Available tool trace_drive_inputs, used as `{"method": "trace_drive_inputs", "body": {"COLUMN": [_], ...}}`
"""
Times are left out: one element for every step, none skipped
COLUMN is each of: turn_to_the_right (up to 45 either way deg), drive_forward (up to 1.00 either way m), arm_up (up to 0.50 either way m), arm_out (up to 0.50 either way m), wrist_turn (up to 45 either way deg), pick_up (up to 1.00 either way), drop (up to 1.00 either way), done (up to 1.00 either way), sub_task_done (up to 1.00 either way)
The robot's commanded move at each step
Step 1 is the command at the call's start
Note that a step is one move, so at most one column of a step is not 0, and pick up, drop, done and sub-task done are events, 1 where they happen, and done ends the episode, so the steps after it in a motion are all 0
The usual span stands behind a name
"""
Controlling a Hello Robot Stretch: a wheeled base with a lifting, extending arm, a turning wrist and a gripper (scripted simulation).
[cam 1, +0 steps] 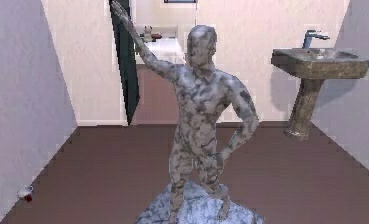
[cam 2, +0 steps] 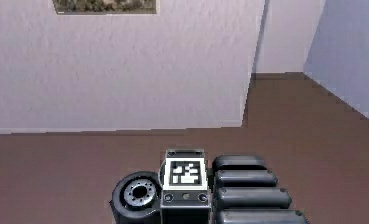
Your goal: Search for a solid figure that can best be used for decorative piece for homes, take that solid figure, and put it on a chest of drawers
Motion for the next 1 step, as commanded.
{"method": "trace_drive_inputs", "body": {"turn_to_the_right": [-3.0], "drive_forward": [0.00], "arm_up": [0.00], "arm_out": [0.00], "wrist_turn": [0.0], "pick_up": [0.00], "drop": [0.00], "done": [0.00], "sub_task_done": [0.00]}}
